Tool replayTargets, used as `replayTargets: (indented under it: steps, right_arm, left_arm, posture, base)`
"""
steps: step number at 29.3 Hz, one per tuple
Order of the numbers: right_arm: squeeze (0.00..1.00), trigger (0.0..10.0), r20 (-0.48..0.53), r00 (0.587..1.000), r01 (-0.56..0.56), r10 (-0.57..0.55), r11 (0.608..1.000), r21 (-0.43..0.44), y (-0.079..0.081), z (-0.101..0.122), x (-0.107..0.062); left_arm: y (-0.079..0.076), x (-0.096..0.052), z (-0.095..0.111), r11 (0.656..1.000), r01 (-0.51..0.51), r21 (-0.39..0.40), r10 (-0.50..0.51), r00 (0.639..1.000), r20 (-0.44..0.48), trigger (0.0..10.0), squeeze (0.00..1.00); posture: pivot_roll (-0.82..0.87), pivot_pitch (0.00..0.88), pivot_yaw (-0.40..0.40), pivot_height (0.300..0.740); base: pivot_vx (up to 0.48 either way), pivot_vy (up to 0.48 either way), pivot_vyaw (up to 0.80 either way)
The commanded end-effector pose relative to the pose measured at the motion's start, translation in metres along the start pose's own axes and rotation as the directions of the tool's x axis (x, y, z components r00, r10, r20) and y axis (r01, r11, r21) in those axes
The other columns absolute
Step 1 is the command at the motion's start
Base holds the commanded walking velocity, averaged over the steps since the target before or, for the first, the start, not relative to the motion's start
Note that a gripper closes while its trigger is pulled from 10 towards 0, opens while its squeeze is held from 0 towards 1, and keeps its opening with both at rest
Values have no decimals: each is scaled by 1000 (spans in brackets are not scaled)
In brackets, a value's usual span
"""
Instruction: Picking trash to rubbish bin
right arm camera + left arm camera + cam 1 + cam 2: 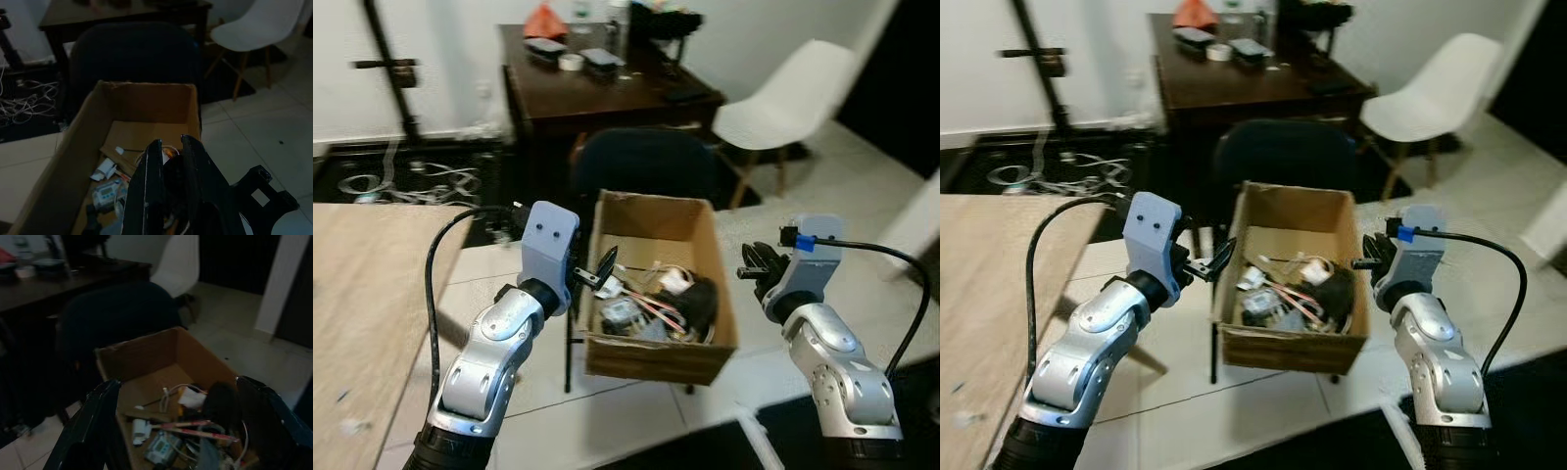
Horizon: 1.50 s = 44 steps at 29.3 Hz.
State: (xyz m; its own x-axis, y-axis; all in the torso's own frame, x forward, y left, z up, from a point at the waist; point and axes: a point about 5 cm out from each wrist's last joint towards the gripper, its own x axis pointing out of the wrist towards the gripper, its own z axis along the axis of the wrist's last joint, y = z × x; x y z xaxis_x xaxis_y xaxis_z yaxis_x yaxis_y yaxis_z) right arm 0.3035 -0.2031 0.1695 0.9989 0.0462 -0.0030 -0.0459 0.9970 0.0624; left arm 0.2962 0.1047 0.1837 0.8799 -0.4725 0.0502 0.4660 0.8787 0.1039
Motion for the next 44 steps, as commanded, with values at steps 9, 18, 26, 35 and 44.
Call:
replayTargets:
  steps: [9, 18, 26, 35, 44]
  right_arm:
    - [0, 10000, 2, 999, 34, -34, 999, -1, -6, -2, -5]
    - [0, 10000, 9, 999, 42, -42, 999, 6, -6, -2, -3]
    - [0, 10000, 9, 999, 47, -47, 999, 7, -7, -1, -2]
    - [0, 10000, 11, 999, 42, -42, 999, 6, -7, 0, 1]
    - [0, 10000, 14, 999, 36, -36, 999, -7, -7, 0, 4]
  left_arm:
    - [-4, 3, 6, 999, 9, -33, -7, 999, 45, 10000, 0]
    - [-4, 1, 10, 998, 28, -64, -24, 998, 62, 10000, 0]
    - [-4, 1, 10, 997, 31, -64, -27, 998, 62, 10000, 0]
    - [-2, 2, 10, 998, 26, -53, -23, 998, 58, 10000, 0]
    - [0, 3, 9, 1000, 8, -24, -7, 999, 54, 10000, 0]
  posture:
    - [120, 48, -8, 740]
    - [123, 48, -9, 740]
    - [122, 47, -11, 740]
    - [127, 36, -10, 740]
    - [131, 36, -7, 740]
  base:
    - [0, 0, -89]
    - [219, 0, 0]
    - [406, 0, 0]
    - [382, 0, 0]
    - [210, 0, 0]
